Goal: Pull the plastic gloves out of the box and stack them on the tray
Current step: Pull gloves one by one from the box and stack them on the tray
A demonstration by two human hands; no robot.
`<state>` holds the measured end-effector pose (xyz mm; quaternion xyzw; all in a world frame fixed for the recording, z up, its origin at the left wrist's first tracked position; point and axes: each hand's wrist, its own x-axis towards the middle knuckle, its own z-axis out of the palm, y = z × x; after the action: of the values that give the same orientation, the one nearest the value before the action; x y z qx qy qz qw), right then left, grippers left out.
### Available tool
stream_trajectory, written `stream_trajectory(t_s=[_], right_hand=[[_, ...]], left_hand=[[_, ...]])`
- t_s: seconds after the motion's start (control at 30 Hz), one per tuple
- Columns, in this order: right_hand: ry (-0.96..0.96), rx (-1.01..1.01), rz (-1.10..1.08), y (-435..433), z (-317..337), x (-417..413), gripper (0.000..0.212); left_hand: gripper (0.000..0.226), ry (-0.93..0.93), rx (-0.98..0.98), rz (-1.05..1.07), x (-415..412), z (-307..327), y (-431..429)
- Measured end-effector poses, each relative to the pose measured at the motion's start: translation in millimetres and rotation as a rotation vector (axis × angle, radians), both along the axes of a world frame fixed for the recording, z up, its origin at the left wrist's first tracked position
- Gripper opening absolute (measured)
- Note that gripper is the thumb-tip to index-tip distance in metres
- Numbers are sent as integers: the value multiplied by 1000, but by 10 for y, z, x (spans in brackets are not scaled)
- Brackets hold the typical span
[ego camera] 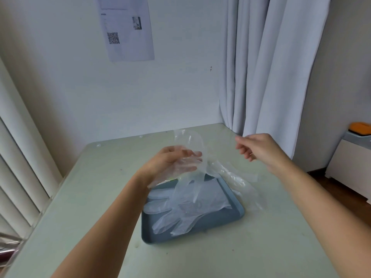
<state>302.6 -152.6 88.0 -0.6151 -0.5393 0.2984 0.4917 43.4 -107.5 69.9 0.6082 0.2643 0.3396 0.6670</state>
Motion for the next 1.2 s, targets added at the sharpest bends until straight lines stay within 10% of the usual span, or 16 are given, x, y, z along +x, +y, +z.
stream_trajectory(t_s=[0.2, 0.37, 0.53, 0.83, 1.2], right_hand=[[492, -467, 555, -39, 150, -513, 83], [713, -472, 479, 48, 161, -706, 20], [454, -318, 311, 159, 53, -665, 16], [-150, -507, 1003, -34, 252, -589, 29], [319, -450, 828, 34, 334, -482, 32]], left_hand=[[13, 452, 688, 366, 236, 90, -199], [21, 605, 1024, 317, 343, -64, -342], [25, 457, 741, 327, 214, 1, -407], [79, 521, 704, 132, -26, 162, -326], [88, 93, -35, -172, -367, -240, -143]])
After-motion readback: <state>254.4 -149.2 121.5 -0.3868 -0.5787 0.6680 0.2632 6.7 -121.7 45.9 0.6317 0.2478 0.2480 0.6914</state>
